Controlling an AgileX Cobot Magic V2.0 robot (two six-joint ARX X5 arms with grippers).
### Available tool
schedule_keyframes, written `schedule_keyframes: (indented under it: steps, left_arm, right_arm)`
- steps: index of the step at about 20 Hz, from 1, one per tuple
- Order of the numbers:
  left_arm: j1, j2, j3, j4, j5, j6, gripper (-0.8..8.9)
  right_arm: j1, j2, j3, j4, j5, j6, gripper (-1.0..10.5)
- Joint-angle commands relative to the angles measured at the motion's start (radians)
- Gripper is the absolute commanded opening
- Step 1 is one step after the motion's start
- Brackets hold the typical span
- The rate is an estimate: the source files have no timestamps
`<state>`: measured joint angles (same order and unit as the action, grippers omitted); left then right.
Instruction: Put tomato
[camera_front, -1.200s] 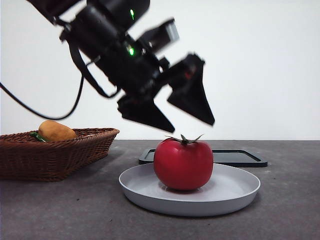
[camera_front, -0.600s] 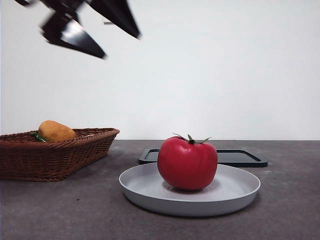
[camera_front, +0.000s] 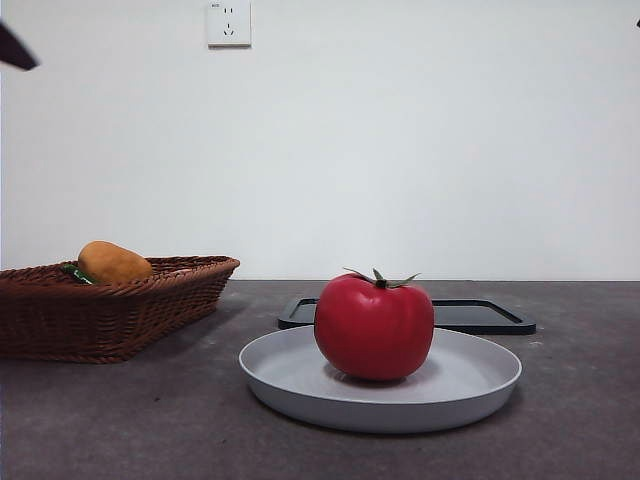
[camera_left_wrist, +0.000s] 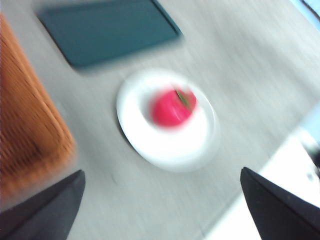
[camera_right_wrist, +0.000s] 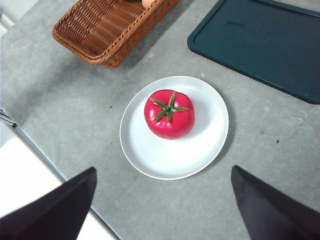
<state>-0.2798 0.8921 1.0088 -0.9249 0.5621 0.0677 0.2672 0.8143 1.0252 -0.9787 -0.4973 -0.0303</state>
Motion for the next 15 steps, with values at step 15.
schedule_keyframes:
  steps: [15]
  left_arm:
    - [-0.004,-0.019,0.019,-0.095,0.008,0.071,4.98]
  right_arm:
    - [0.049,0.096,0.018,0.022,-0.002,0.005,4.3]
